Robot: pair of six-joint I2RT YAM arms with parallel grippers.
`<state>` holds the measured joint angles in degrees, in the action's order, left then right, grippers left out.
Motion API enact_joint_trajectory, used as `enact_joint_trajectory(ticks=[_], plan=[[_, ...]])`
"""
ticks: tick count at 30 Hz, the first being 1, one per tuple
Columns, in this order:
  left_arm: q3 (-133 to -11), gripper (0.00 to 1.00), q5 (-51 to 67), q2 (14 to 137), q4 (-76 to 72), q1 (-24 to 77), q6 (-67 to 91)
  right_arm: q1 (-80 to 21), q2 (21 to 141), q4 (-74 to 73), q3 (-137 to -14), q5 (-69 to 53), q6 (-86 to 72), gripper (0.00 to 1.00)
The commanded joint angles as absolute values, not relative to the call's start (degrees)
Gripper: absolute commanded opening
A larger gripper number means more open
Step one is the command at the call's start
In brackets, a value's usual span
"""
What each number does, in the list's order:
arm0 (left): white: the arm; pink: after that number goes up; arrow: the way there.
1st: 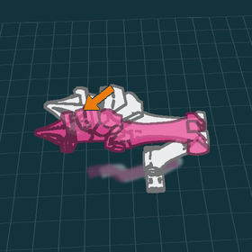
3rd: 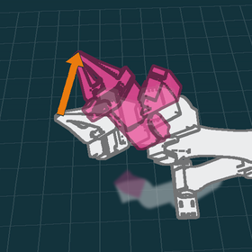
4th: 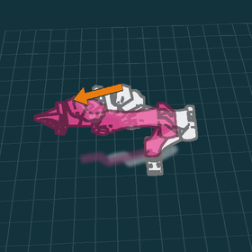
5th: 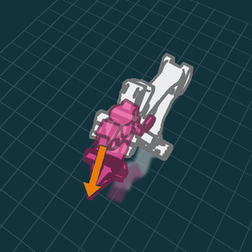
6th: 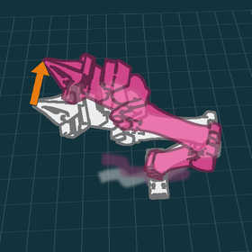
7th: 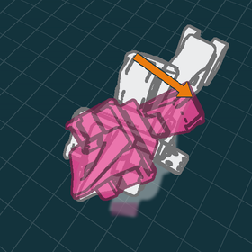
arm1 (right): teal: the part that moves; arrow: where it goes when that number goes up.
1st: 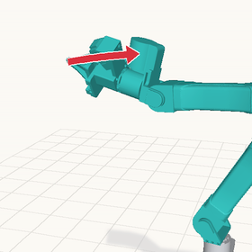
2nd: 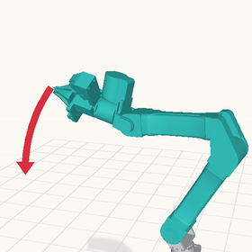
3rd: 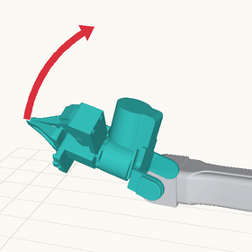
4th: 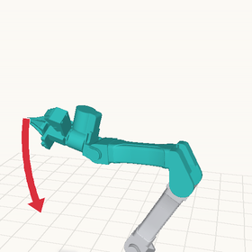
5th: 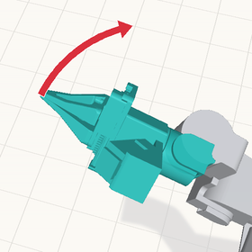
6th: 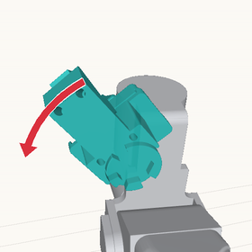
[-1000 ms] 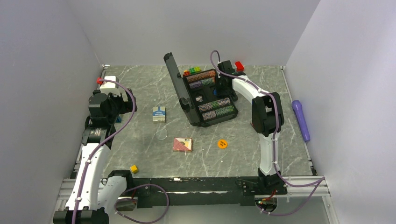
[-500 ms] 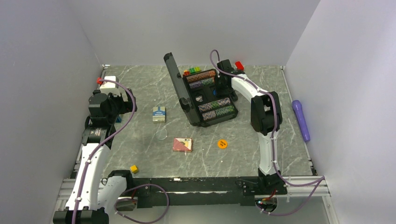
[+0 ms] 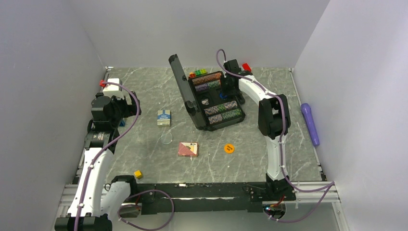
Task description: Pack up texas hold em set
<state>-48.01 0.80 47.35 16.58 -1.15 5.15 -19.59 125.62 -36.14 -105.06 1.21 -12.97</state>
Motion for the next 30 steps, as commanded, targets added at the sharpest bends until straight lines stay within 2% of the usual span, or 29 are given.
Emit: enact_joint_trajectory(ticks=[1, 30], plan=[[-48.69, 0.99, 1.12, 47.02, 14.35, -1.27, 4.83, -19.77, 120.58, -32.08, -103.99, 1.41, -12.78, 0.41], [-48.71, 0.99, 1.63, 47.19, 14.2, -1.24, 5.01, -19.68, 131.02, -34.18, -108.15, 3.12, -12.22, 0.36]])
